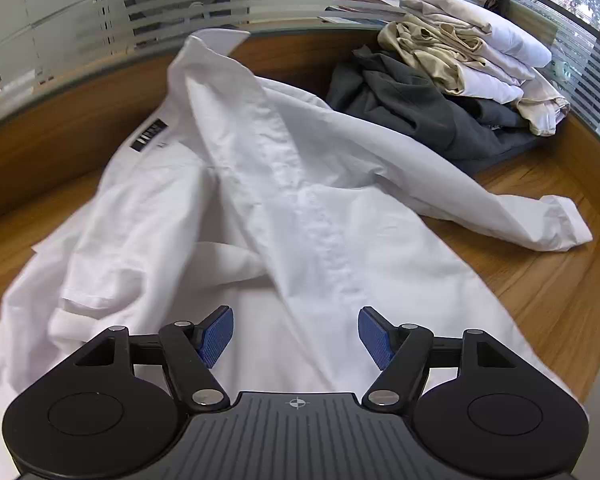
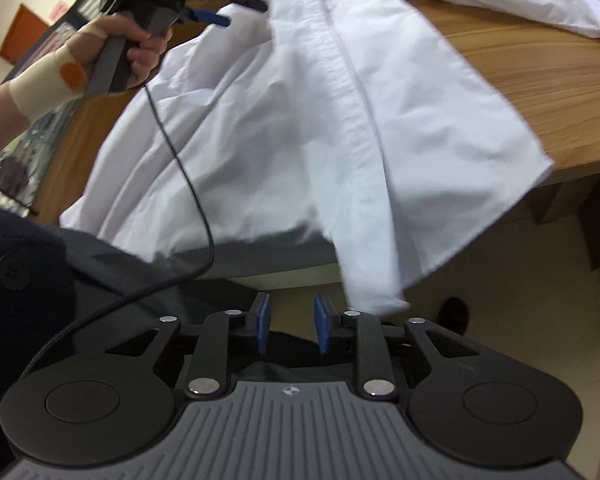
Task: Fold clothes
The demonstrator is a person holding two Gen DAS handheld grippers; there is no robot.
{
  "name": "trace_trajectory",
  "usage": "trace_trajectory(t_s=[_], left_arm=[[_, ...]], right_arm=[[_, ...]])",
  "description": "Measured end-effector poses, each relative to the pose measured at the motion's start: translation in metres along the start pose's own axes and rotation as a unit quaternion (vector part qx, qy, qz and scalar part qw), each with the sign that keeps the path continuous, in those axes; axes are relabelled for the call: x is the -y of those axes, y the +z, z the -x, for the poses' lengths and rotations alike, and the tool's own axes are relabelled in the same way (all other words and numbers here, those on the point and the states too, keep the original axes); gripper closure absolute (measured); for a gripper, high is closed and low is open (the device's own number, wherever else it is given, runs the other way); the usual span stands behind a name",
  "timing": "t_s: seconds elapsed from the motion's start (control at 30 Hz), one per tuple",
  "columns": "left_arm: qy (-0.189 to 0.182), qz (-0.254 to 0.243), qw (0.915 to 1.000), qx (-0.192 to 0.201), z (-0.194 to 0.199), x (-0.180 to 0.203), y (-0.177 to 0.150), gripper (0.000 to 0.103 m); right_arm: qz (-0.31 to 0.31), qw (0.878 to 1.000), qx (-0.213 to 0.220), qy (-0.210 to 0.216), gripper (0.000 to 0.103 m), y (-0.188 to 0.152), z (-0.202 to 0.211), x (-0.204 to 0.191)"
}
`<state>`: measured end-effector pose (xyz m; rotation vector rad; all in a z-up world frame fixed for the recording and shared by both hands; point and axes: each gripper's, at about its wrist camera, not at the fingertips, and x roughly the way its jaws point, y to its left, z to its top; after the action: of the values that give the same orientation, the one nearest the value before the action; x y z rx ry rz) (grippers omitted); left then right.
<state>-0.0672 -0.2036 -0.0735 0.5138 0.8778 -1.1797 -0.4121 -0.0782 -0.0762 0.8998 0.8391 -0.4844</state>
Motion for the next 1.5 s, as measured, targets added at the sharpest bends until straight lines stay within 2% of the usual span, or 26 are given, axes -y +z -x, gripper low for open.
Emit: trace_trajectory(t_s=[0.1, 0.27, 0.4, 0.6, 0.93, 1.17, 1.2, 1.27, 1.4, 1.43, 1.47, 1.5], left_arm=[[-0.003, 0.004, 1.0000, 0.003, -0.006, 0.007, 0.008, 0.031], [0.003, 0.010, 0.9999, 0.012, -0.018, 0.012, 0.032, 0.031], [0.016, 0.028, 0.9992, 0.025, -0.033, 0.007, 0.058, 0.030], [0.035, 0.063, 0.9968, 0.033, -0.058, -0.004, 0.093, 0.030], [0.081, 0.086, 0.9929, 0.015, -0.095, -0.010, 0.130, 0.030], [0.119, 0.088, 0.9891, 0.001, -0.117, -0.015, 0.139, 0.031], [0.125, 0.086, 0.9885, -0.002, -0.120, -0.015, 0.139, 0.033], [0.133, 0.085, 0.9874, -0.008, -0.124, -0.017, 0.136, 0.047], [0.125, 0.093, 0.9877, -0.007, -0.123, -0.025, 0.130, 0.086], [0.121, 0.093, 0.9883, -0.007, -0.122, -0.028, 0.129, 0.088], [0.116, 0.093, 0.9889, -0.007, -0.121, -0.031, 0.128, 0.091], [0.108, 0.094, 0.9896, -0.006, -0.119, -0.035, 0.128, 0.095]], right_arm=[[-0.012, 0.999, 0.017, -0.030, 0.064, 0.003, 0.008, 0.009], [-0.039, 0.996, 0.046, -0.067, 0.057, 0.012, 0.011, 0.024], [-0.052, 0.993, 0.064, -0.085, 0.057, 0.022, 0.002, 0.033], [-0.060, 0.991, 0.065, -0.097, 0.056, 0.037, -0.023, 0.040], [-0.068, 0.994, 0.049, -0.063, 0.055, 0.060, -0.063, 0.050], [-0.063, 0.996, 0.038, -0.050, 0.056, 0.076, -0.085, 0.047], [-0.065, 0.996, 0.038, -0.050, 0.056, 0.078, -0.087, 0.046], [-0.062, 0.996, 0.038, -0.055, 0.056, 0.081, -0.090, 0.043], [-0.050, 0.995, 0.034, -0.079, 0.076, 0.083, -0.095, 0.035], [-0.047, 0.995, 0.033, -0.084, 0.080, 0.082, -0.094, 0.035], [-0.047, 0.994, 0.031, -0.090, 0.089, 0.082, -0.094, 0.035], [-0.047, 0.994, 0.032, -0.093, 0.092, 0.081, -0.093, 0.035]])
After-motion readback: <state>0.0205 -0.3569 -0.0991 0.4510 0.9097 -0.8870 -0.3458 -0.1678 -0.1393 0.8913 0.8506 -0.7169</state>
